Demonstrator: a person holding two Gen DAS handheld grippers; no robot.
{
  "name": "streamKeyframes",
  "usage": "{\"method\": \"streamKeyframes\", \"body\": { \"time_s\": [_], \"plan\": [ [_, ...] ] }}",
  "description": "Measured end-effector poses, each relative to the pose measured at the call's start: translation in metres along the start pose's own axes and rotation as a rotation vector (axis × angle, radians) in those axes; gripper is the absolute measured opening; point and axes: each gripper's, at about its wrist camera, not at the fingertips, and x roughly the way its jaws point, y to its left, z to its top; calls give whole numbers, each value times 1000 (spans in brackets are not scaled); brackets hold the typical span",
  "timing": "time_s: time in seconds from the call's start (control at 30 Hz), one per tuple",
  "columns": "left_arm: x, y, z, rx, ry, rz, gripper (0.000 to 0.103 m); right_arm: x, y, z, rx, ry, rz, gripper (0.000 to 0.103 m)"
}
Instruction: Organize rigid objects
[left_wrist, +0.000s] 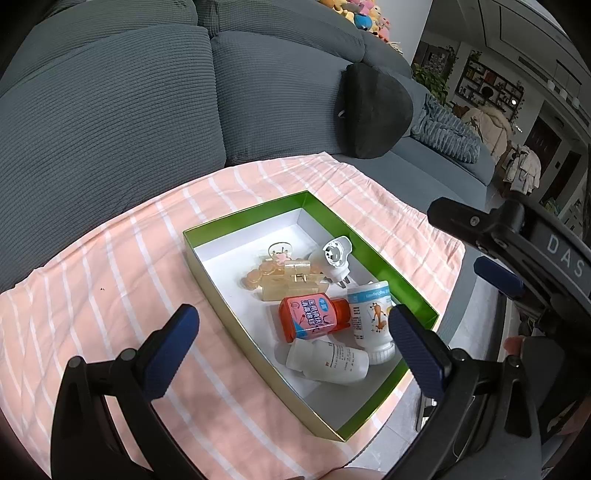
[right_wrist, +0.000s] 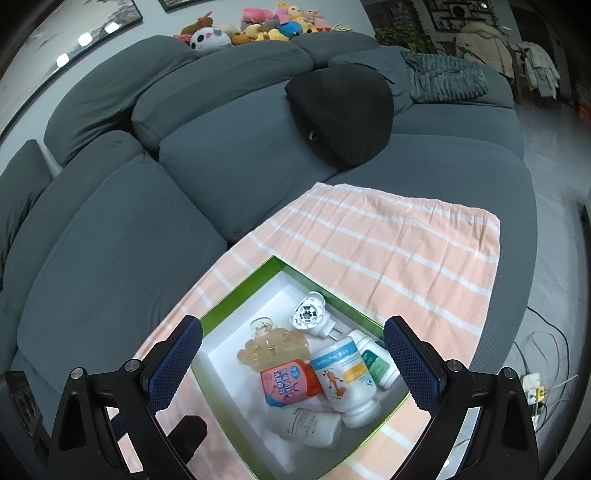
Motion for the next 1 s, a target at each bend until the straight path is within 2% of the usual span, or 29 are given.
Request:
{"method": "streamKeyframes", "body": {
  "time_s": [1.0],
  "plan": [
    [3, -4, -4, 6, 26, -7, 102, 1, -2, -2, -2, 5, -10, 99]
  ]
}}
